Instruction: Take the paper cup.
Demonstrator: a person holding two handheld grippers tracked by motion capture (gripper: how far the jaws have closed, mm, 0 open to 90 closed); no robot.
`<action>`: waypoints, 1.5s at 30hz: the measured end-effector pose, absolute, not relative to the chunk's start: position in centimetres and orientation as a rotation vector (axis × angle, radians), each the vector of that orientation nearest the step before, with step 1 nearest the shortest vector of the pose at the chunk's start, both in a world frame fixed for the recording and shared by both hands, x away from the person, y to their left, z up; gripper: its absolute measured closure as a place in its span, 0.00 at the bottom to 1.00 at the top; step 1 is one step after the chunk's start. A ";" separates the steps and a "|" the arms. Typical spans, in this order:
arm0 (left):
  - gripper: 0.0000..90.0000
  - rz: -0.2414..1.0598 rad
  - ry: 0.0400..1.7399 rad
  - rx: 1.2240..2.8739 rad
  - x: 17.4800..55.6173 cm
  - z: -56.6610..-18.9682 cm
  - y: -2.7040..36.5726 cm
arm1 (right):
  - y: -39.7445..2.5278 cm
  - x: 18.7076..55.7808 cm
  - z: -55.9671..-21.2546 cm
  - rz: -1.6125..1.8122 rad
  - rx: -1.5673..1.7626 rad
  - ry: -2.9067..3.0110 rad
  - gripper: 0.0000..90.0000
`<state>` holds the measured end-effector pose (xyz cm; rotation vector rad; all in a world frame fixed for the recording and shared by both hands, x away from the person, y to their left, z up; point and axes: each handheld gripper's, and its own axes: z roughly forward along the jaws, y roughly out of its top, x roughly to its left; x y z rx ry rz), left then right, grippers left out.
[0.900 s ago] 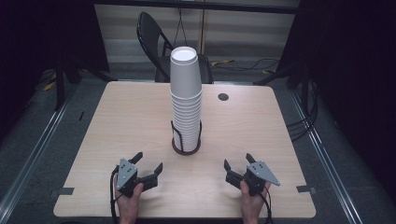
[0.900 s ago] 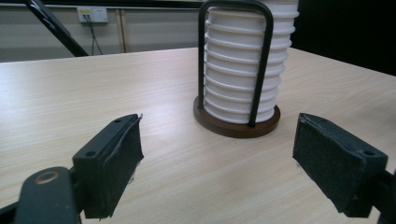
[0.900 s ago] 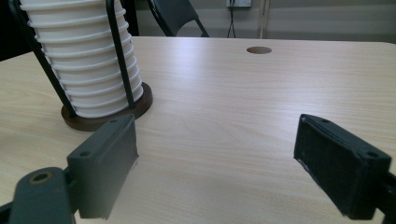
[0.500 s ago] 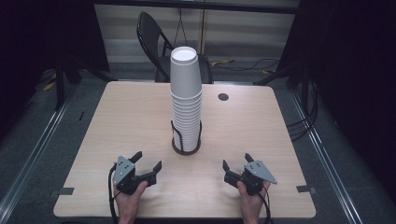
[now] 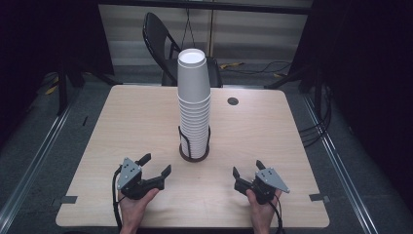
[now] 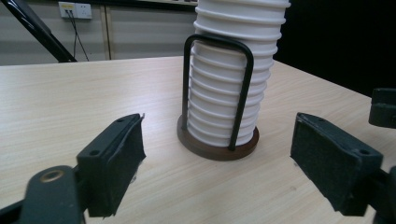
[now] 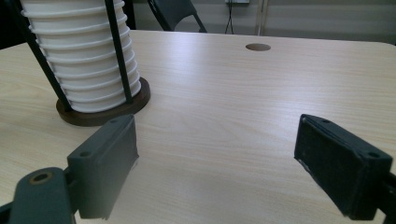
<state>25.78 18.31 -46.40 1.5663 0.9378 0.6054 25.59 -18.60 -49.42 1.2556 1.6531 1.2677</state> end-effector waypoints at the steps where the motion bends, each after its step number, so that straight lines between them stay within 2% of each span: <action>1: 0.22 0.604 0.926 1.573 26.0 -45.9 18.2 | -18.6 25.5 -49.4 1.267 1.252 1.656 0.14; 16: 0.18 0.571 0.853 1.541 26.7 -43.1 18.0 | -18.8 25.5 -49.4 1.297 1.253 1.657 0.15; 19: 0.20 0.560 0.830 1.552 26.9 -42.6 18.0 | -18.9 25.5 -49.5 1.313 1.251 1.645 0.14; 28: 0.17 0.561 0.794 1.577 27.7 -41.1 17.6 | -18.9 25.5 -49.5 1.312 1.254 1.645 0.14; 45: 0.20 0.574 0.705 1.595 28.9 -37.8 16.6 | -18.9 25.5 -49.4 1.305 1.252 1.651 0.14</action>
